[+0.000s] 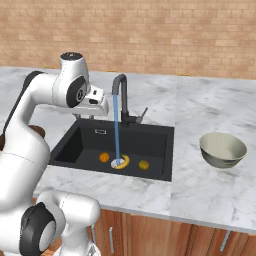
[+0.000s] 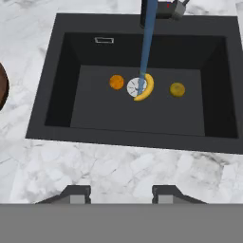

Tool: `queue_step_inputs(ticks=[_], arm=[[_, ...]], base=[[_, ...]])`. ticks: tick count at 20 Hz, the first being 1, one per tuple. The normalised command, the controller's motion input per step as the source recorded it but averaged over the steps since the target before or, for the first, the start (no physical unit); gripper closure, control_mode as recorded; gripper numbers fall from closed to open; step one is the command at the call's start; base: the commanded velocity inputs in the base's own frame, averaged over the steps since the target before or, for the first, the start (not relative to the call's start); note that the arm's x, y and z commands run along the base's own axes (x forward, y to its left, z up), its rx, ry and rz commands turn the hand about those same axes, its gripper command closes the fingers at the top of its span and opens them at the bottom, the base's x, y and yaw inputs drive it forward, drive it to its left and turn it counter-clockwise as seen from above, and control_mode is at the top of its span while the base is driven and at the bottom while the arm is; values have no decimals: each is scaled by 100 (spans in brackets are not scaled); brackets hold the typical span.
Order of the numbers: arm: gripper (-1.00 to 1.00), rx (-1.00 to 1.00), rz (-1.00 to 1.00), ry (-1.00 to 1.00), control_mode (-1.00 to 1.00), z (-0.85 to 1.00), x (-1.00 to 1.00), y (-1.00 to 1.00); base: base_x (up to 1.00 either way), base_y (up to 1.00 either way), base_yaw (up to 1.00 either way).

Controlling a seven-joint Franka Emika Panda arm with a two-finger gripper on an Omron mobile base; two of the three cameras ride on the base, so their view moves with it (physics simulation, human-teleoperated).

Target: Pick the oranges from the sink and place them in one bowl. Place the banana in the other bowl. Then turn off the sink faucet.

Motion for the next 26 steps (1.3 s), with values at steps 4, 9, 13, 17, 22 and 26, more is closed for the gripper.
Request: queue_step_inputs(ticks=[4,9,13,17,22,26], arm=[[-100,0,0,0,-100,-24,0,0],[-100,0,0,0,-100,-34,0,-8],[-100,0,0,0,-100,-19,0,-18],[-100,0,0,0,-100,-17,0,-27],[-100,0,0,0,-100,-16,0,-30],[-100,0,0,0,-100,-12,0,-26]], base=[[0,0,0],[0,0,0],[0,0,0],[0,0,0],[0,0,0],[0,0,0]])
